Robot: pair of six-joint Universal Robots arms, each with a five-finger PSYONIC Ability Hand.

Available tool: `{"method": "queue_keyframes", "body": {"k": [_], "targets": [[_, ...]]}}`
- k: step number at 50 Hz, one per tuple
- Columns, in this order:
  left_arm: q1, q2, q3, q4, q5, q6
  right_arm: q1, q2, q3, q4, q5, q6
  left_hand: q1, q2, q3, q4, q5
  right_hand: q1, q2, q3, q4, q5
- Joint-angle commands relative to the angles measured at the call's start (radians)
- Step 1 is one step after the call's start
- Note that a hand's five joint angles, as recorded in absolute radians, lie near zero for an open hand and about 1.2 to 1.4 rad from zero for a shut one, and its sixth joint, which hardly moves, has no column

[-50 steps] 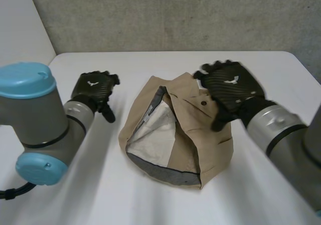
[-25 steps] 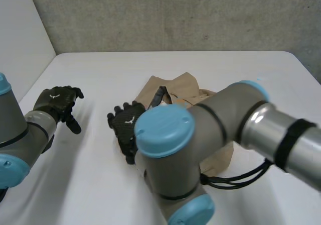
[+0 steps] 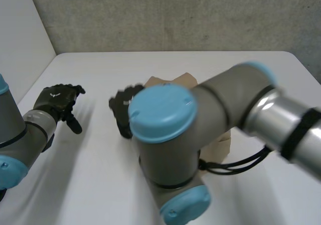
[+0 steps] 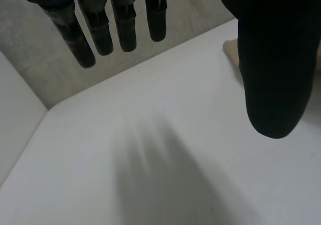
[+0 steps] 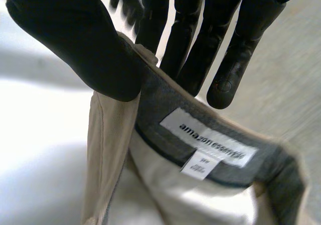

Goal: Fold the shorts.

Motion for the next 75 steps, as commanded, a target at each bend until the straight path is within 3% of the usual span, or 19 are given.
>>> {"method": "queue_keyframes", "body": {"k": [1, 7, 13, 17, 27, 29, 31, 32, 34, 37, 38, 41, 48, 56, 60, 63, 67, 68, 75], "targets": [[0.001, -0.013, 0.017, 0.036, 0.114, 0.003, -0.02, -0.256, 0.128, 0.04, 0.002, -0.084, -0.069, -0.118, -0.056, -0.054, -0.044, 0.439, 0.223, 0.222, 0.214, 0.261], [-0.007, -0.081, 0.04, 0.14, 0.233, 0.011, -0.063, -0.443, 0.245, 0.129, -0.019, -0.133, -0.075, -0.123, -0.062, -0.06, -0.049, 0.439, 0.223, 0.222, 0.214, 0.261], [-0.018, -0.141, 0.08, 0.212, 0.241, 0.005, -0.091, -0.566, 0.338, 0.151, -0.125, -0.133, -0.096, -0.144, -0.082, -0.081, -0.07, 0.439, 0.223, 0.222, 0.214, 0.261], [-0.08, -0.222, 0.138, 0.229, 0.247, 0.0, -0.154, -0.655, 0.402, 0.146, -0.192, -0.128, -0.099, -0.147, -0.085, -0.084, -0.073, 0.439, 0.223, 0.222, 0.214, 0.261], [-0.165, -0.306, 0.165, 0.241, 0.31, -0.001, -0.22, -0.739, 0.485, 0.151, -0.209, -0.125, -0.046, -0.094, -0.033, -0.031, -0.02, 0.439, 0.223, 0.222, 0.214, 0.261], [-0.176, -0.328, 0.188, 0.242, 0.304, 0.0, -0.223, -0.749, 0.49, 0.151, -0.209, -0.125, 0.071, 0.023, 0.084, 0.086, 0.097, 0.439, 0.223, 0.222, 0.214, 0.261], [-0.186, -0.369, 0.234, 0.238, 0.287, 0.0, -0.24, -0.793, 0.512, 0.147, -0.209, -0.125, 0.402, 0.354, 0.415, 0.417, 0.428, 0.439, 0.223, 0.222, 0.214, 0.261], [-0.186, -0.369, 0.235, 0.238, 0.287, 0.0, -0.24, -0.793, 0.512, 0.147, -0.209, -0.125, 0.403, 0.355, 0.417, 0.418, 0.429, 0.439, 0.223, 0.222, 0.214, 0.261], [-0.188, -0.412, 0.299, 0.234, 0.208, -0.001, -0.27, -0.825, 0.528, 0.143, -0.209, -0.125, 1.075, 1.026, 1.088, 1.09, 1.101, 0.439, 0.223, 0.222, 0.214, 0.261], [-0.188, -0.412, 0.305, 0.232, 0.184, -0.001, -0.298, -0.844, 0.538, 0.141, -0.209, -0.127, 1.102, 1.053, 1.115, 1.117, 1.127, 0.439, 0.223, 0.222, 0.214, 0.261], [-0.182, -0.379, 0.298, 0.229, 0.111, -0.003, -0.354, -0.854, 0.55, 0.143, -0.215, -0.128, 1.102, 1.053, 1.115, 1.117, 1.127, 0.439, 0.223, 0.222, 0.214, 0.261], [-0.179, -0.297, 0.267, 0.228, 0.083, -0.001, -0.401, -0.853, 0.556, 0.149, -0.212, -0.128, 1.102, 1.053, 1.115, 1.117, 1.127, 0.439, 0.223, 0.222, 0.214, 0.261], [-0.173, 0.023, 0.091, 0.211, 0.098, 0.01, -0.536, -0.841, 0.602, 0.148, -0.218, -0.13, 1.102, 1.053, 1.115, 1.117, 1.127, 0.439, 0.223, 0.222, 0.214, 0.261], [-0.164, 0.443, -0.052, 0.131, 0.149, 0.011, -0.547, -0.859, 0.646, 0.143, -0.234, -0.127, 1.102, 1.053, 1.115, 1.117, 1.127, 0.439, 0.223, 0.222, 0.214, 0.261], [-0.162, 0.514, -0.072, 0.084, 0.18, 0.013, -0.542, -0.905, 0.676, 0.147, -0.232, -0.124, 1.102, 1.053, 1.115, 1.117, 1.127, 0.439, 0.223, 0.222, 0.214, 0.261], [-0.167, 0.525, -0.078, 0.056, 0.187, 0.014, -0.54, -0.927, 0.714, 0.144, -0.24, -0.095, 1.102, 1.053, 1.115, 1.117, 1.127, -0.098, -0.314, -0.315, -0.323, -0.276], [-0.167, 0.513, -0.083, 0.044, 0.187, 0.017, -0.539, -0.927, 0.754, 0.144, -0.245, -0.012, 1.102, 1.053, 1.115, 1.117, 1.127, -0.291, -0.507, -0.508, -0.516, -0.469], [-0.164, 0.501, -0.084, 0.044, 0.187, 0.019, -0.537, -0.927, 0.786, 0.143, -0.251, 0.076, 1.102, 1.053, 1.115, 1.117, 1.127, -0.474, -0.69, -0.691, -0.699, -0.652], [-0.156, 0.421, -0.084, 0.039, 0.175, 0.091, -0.548, -0.908, 0.864, 0.134, -0.32, 0.29, 1.102, 1.053, 1.115, 1.117, 1.127, -0.716, -0.932, -0.933, -0.941, -0.894]]}}
